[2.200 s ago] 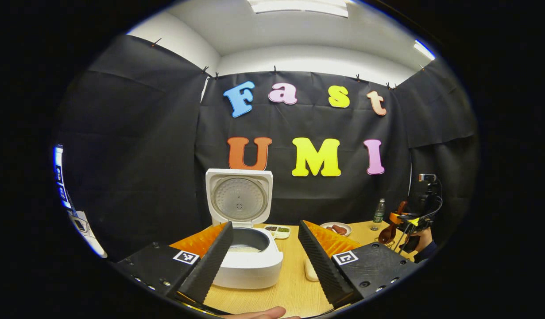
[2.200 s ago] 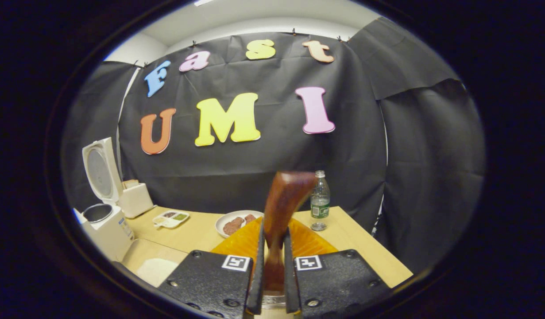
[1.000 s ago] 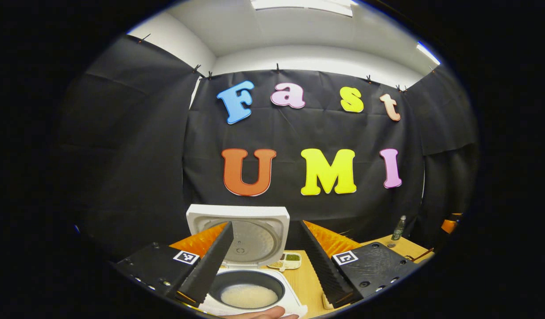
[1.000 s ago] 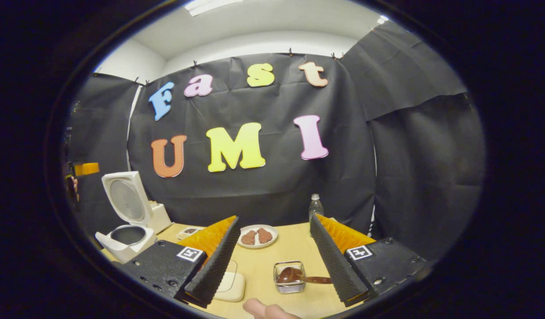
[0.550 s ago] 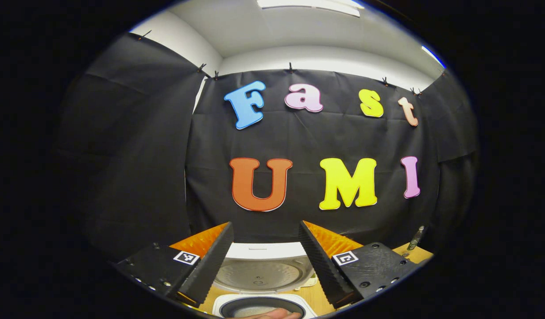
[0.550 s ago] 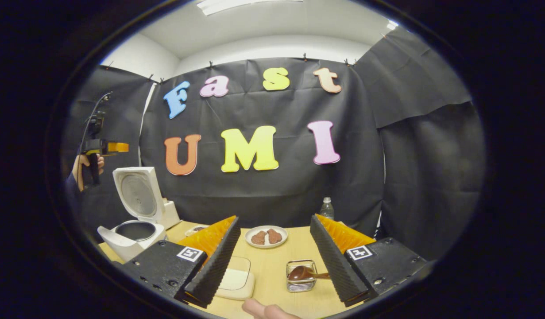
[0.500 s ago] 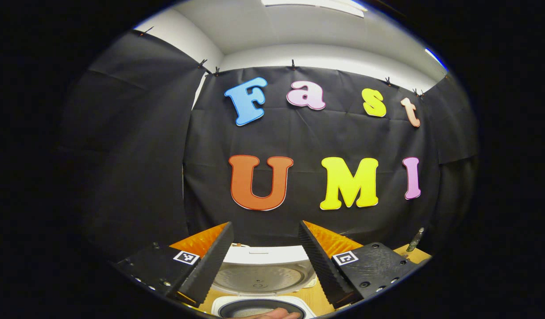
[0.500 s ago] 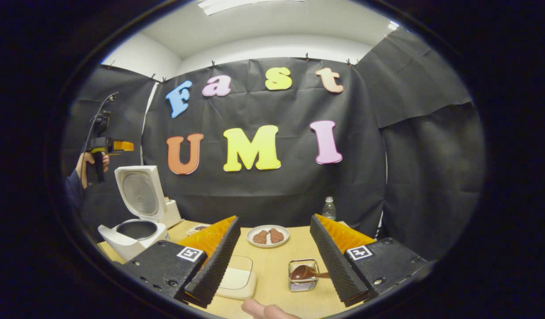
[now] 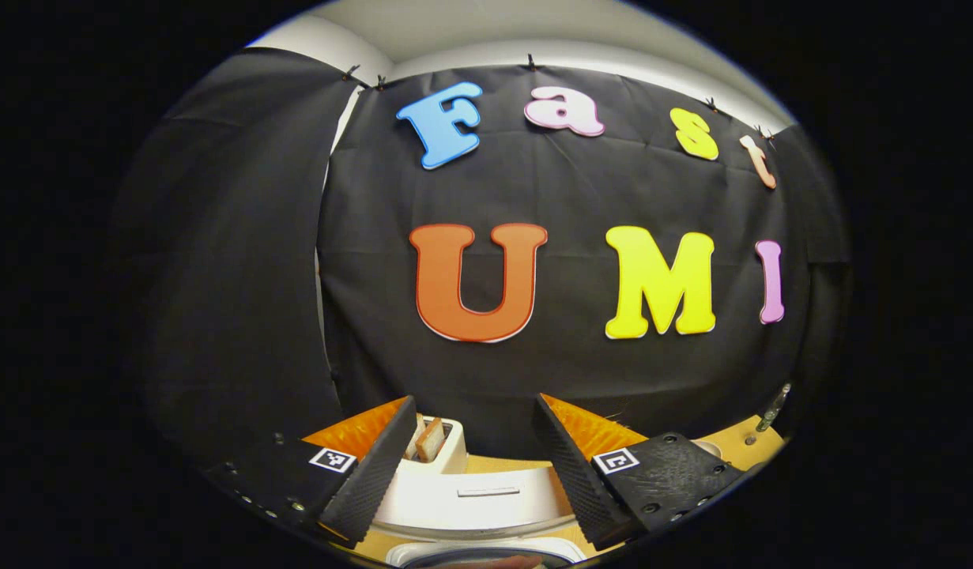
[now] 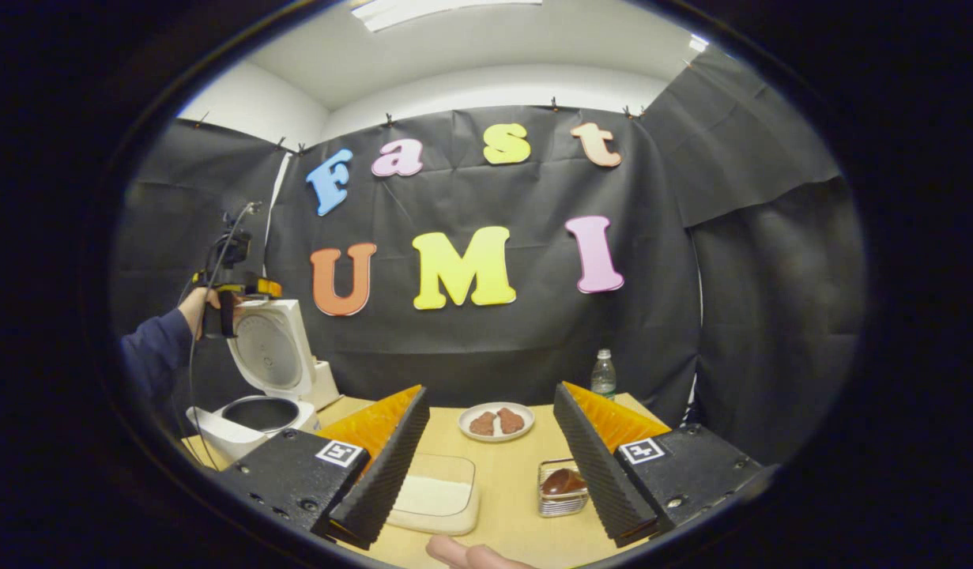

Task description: Close the left gripper, press the button to open the rice cooker; take a wooden spoon from the chopstick holder with the right hand, scoop a spoonful of rice and pour it into the rice cooker, then put the wooden spoon back into the chopstick holder.

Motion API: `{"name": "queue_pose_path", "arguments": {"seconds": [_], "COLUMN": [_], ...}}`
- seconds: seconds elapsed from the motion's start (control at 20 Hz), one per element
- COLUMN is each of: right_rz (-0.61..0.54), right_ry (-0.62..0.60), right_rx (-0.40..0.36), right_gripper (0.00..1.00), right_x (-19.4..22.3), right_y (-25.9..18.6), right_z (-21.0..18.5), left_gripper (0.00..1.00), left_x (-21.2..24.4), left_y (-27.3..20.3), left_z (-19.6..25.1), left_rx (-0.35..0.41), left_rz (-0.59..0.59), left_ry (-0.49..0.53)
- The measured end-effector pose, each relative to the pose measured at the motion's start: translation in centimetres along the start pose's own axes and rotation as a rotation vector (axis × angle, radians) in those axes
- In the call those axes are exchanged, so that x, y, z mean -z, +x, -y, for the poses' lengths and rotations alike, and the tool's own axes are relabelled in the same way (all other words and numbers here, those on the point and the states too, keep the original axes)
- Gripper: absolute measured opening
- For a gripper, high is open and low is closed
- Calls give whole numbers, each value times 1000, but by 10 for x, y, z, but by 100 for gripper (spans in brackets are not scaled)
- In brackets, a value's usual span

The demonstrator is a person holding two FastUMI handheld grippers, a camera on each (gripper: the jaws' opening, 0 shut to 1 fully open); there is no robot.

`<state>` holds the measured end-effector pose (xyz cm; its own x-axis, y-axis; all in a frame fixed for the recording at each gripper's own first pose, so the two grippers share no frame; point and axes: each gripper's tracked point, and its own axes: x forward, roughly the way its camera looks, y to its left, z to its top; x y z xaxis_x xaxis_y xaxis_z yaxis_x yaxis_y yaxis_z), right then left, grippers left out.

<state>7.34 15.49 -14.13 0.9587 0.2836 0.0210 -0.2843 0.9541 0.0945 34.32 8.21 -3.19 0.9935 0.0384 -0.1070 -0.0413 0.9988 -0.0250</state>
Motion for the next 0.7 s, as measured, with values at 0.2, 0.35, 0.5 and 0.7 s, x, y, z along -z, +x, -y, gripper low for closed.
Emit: {"name": "queue_pose_path", "arguments": {"seconds": [0.2, 0.35, 0.5, 0.7], "right_rz": [-6, -13, -20, -9], "right_ry": [-1, 4, -5, -16], "right_rx": [-5, -15, -17, -38], "right_gripper": [99, 99, 100, 100], "right_x": [3, 5, 4, 0], "right_y": [-12, -26, -41, -67], "right_z": [-8, -14, -17, -31], "left_gripper": [97, 97, 96, 96], "left_x": [-4, 0, 7, 24], "left_y": [-9, -23, -46, -80], "left_z": [-3, -1, 2, 8], "left_rx": [-8, -23, -24, -20], "left_rz": [17, 23, 7, -13], "left_ry": [-5, -5, -5, -7]}}
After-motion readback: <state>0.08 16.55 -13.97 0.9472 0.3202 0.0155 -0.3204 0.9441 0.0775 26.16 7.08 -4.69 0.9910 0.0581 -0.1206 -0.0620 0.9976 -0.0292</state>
